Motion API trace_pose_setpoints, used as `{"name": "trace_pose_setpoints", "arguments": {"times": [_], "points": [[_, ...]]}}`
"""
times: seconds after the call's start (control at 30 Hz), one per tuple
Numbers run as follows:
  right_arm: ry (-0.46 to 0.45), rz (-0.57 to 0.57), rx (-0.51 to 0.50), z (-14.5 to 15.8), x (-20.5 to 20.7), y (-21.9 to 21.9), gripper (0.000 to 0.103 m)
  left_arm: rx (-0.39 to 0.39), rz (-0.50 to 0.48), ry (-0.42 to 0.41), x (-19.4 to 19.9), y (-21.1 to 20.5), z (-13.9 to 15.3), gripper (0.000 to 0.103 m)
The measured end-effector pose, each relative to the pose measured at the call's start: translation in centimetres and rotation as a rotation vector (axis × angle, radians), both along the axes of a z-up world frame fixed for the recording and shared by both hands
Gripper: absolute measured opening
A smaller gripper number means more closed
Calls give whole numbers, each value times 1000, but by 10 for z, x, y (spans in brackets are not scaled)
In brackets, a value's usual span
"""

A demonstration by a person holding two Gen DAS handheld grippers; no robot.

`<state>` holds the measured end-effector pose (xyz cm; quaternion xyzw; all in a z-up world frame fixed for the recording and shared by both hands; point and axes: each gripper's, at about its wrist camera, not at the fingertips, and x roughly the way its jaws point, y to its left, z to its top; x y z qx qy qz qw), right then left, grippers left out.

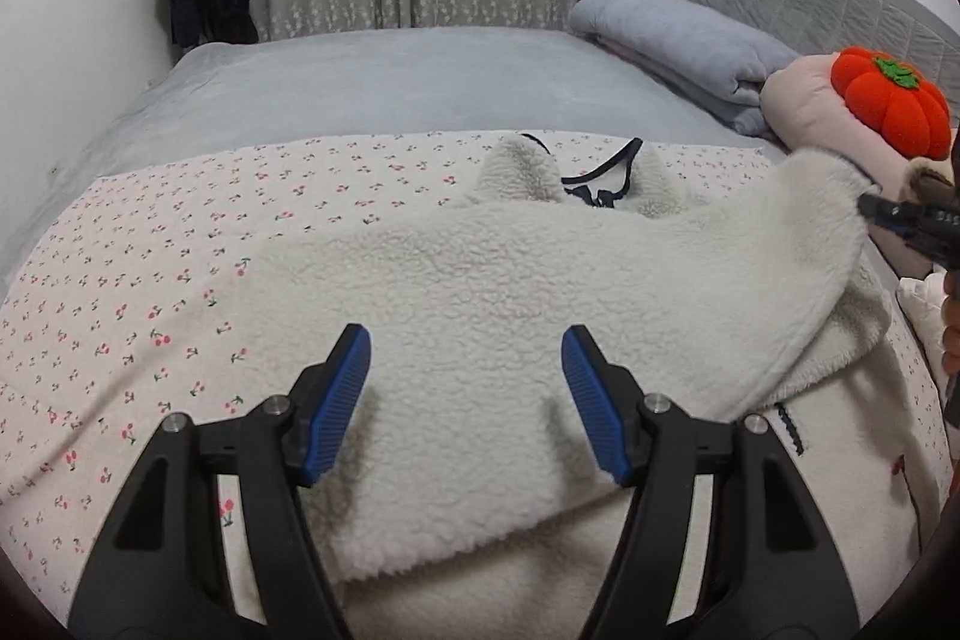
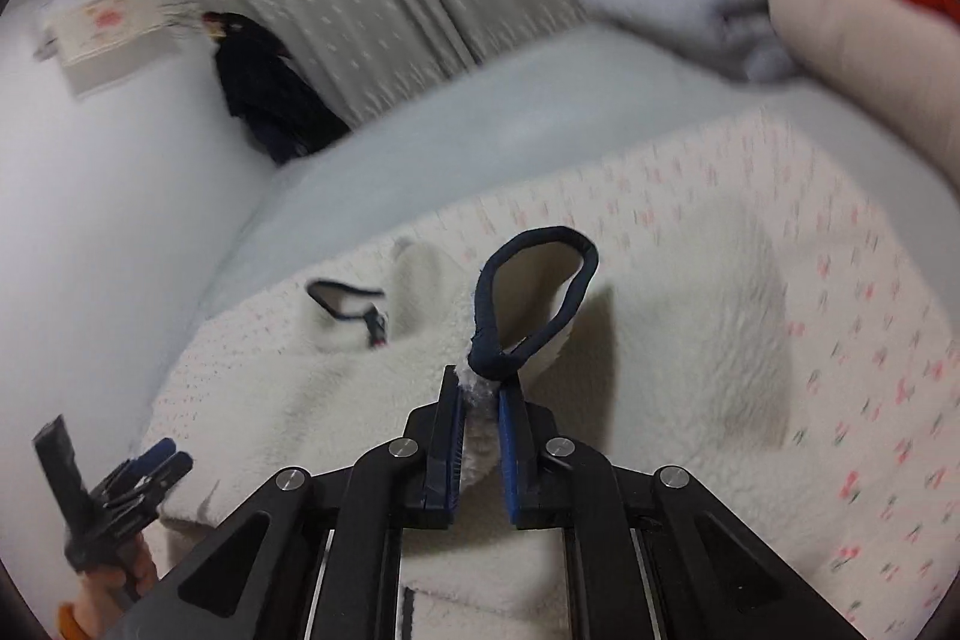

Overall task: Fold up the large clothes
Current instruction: 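Lay the cuff across the jacket and open the left gripper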

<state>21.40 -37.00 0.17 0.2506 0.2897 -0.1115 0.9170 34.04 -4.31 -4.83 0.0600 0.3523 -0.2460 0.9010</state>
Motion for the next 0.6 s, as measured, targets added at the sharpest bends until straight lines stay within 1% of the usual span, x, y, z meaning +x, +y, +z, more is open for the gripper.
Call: {"name": "trace_pose_setpoints", "arguments": {"times": [0.03, 0.1, 0.17, 0.2, 0.23, 0.27, 0.33, 0.37, 0.4, 0.43, 0.5, 0.57, 0.6], "points": [[-7, -8, -7, 1, -8, -2, 10, 3, -8, 6, 1, 0, -5, 67], [35, -29, 0, -12, -20, -12, 10, 31, -16, 46, 5, -3, -25, 67], [158, -21, 25, -44, -27, -27, 12, 67, -33, 105, 8, -6, -52, 67], [201, -11, 51, -58, -30, -31, 14, 86, -43, 121, 7, -7, -64, 67], [216, 10, 83, -66, -36, -35, 16, 93, -45, 105, 4, -7, -71, 67], [207, 30, 98, -68, -43, -38, 16, 80, -46, 89, 2, -5, -71, 67], [180, 63, 46, -56, -57, -35, 24, 55, -43, 101, 2, -1, -64, 67], [167, 67, -6, -46, -63, -33, 27, 51, -46, 103, 1, 0, -59, 67], [152, 65, -58, -35, -67, -27, 38, 46, -58, 85, -1, 2, -50, 67], [135, 67, -104, -26, -69, -25, 44, 43, -65, 59, -2, 3, -42, 67], [83, 98, -185, -5, -63, -18, 44, 32, -75, -10, -4, 4, -22, 67], [38, 153, -216, 8, -48, -10, 44, 25, -78, -57, 2, 2, -7, 67], [28, 180, -222, 9, -40, -10, 44, 27, -76, -68, 7, 1, -4, 67]]}}
